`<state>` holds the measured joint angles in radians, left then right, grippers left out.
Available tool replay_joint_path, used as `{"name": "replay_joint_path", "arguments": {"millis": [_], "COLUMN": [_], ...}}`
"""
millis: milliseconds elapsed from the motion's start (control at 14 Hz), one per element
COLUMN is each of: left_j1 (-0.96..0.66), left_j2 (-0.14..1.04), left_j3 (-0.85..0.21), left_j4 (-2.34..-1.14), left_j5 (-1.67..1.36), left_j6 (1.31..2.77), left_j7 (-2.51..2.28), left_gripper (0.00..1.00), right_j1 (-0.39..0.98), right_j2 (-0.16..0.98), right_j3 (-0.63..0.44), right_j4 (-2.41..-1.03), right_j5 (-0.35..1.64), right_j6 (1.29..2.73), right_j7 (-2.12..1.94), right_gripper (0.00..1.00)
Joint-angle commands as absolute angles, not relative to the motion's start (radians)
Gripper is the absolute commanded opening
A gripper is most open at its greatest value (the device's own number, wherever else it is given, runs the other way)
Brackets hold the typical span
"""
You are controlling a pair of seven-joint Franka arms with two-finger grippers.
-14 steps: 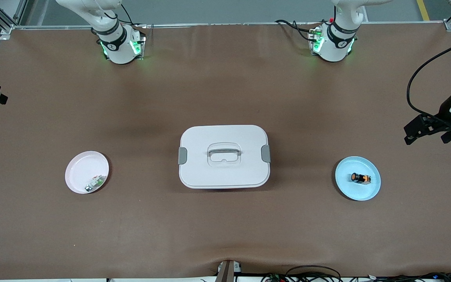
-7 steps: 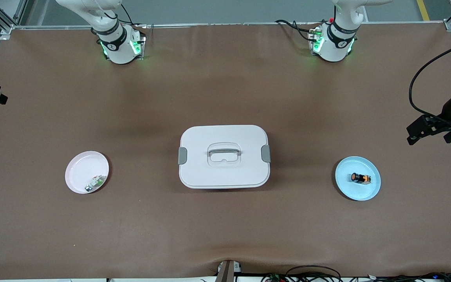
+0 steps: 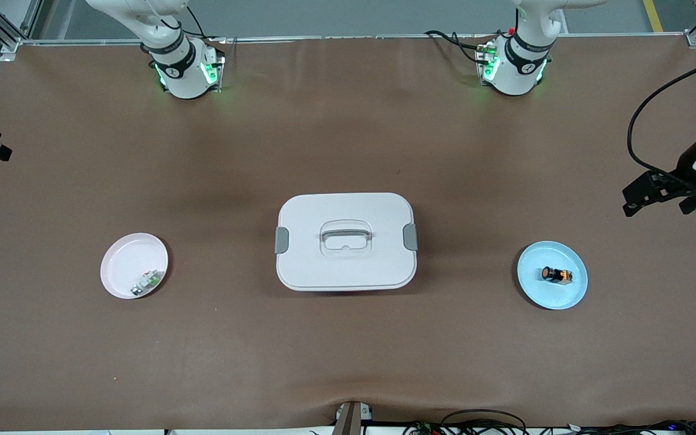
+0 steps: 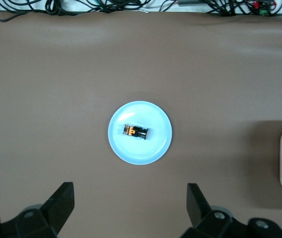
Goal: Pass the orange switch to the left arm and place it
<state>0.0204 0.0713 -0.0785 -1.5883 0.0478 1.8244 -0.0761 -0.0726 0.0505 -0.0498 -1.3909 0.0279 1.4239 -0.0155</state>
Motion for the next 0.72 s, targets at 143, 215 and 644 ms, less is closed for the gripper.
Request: {"name": "replay_joint_path", "arguments": {"millis": [143,215,644], "left_j1": [0.021,0.029,0.045], "left_j2": [-0.06,-0.067,-0.057], "left_j3": [-0.08,-0.078,-0.077], "left_j4": [-1.729,-1.742,-1.714], "left_j5": [0.029,0.028,-0.011], "left_j6": [1.836,1.839,1.884], "left_j7": [-0.038,0.001,0.018], "left_gripper": [1.0,1.0,1.0], "right_j1": [-0.08,-0.08,-0.08], "right_j2": [0.049,0.049,0.049], "right_j3": [-0.041,-0.041,-0.041], "right_j4": [-1.382,-1.382,-1.382], "right_j5": [0.018,0.018,0.018], "right_j6": [1.422,1.422,1.422], "right_j7": [-0.014,-0.014,-0.014], "right_gripper": [1.0,1.0,1.0]}}
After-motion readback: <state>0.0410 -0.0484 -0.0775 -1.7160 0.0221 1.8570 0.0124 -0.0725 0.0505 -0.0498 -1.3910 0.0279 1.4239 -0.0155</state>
